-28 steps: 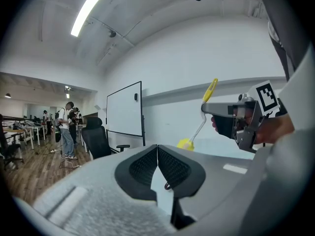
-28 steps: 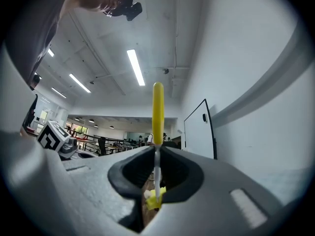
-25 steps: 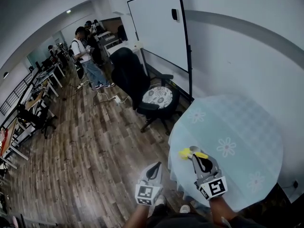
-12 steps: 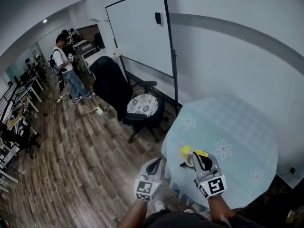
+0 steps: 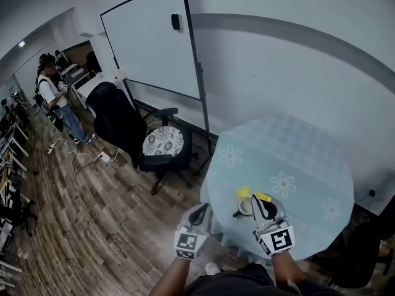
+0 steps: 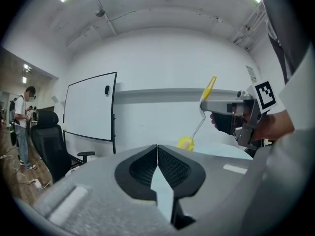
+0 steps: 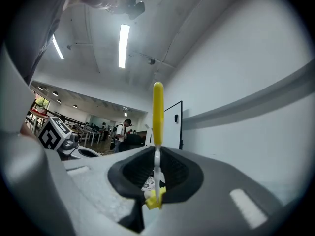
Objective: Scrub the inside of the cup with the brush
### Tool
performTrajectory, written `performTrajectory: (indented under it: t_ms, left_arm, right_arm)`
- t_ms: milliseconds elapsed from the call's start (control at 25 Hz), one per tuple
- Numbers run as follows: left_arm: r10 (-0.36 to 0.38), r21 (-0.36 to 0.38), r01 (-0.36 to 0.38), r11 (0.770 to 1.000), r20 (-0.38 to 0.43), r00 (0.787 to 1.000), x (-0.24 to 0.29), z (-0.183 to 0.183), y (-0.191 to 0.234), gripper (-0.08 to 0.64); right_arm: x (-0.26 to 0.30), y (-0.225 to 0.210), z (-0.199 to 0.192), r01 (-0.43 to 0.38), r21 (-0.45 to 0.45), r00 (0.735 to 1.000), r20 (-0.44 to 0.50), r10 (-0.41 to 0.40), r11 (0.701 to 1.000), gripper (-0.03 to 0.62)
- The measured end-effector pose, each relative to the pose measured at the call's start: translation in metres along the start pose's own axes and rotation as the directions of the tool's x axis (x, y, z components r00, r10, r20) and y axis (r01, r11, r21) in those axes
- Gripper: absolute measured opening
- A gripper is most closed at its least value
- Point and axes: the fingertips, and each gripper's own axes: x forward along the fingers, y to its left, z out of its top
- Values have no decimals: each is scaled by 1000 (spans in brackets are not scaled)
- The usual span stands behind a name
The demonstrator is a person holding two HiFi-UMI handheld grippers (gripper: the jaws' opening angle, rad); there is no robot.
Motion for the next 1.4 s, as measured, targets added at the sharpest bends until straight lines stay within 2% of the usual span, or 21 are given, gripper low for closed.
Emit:
performTrajectory:
  t_ms: [160,480,800,880,1000,1200,1400]
  left_arm:
    - [-59,9,59,998,-11,998,20,-10,-7,6]
    - [-154,1,154,988,-52,987,68,-28,-43,6]
    - [-196,-19,195,981,-128,972,116,-73,-72,11]
    - [-223,-27,222,975,-158,962,128,-87,-77,23]
    - [-273,-13,277,961,-224,936,141,-116,-93,223]
    - [-313,14,334,942,-321,894,175,-166,-112,460]
    - [-346,13,383,924,-401,848,186,-209,-119,554]
  right_arm:
    - [-4,-12,-11,61,-1,998,-25,-61,998,38]
    - [-12,-52,-30,113,23,993,-49,-112,993,38]
    - [-10,-86,-68,109,48,989,-107,-103,993,38]
    - [-4,-90,-79,100,57,989,-119,-92,993,38]
    - [-2,-95,-94,99,68,987,-134,-89,993,38]
    - [1,-121,-113,125,99,984,-137,-111,987,38]
    - [4,-120,-115,121,83,987,-118,-111,989,38]
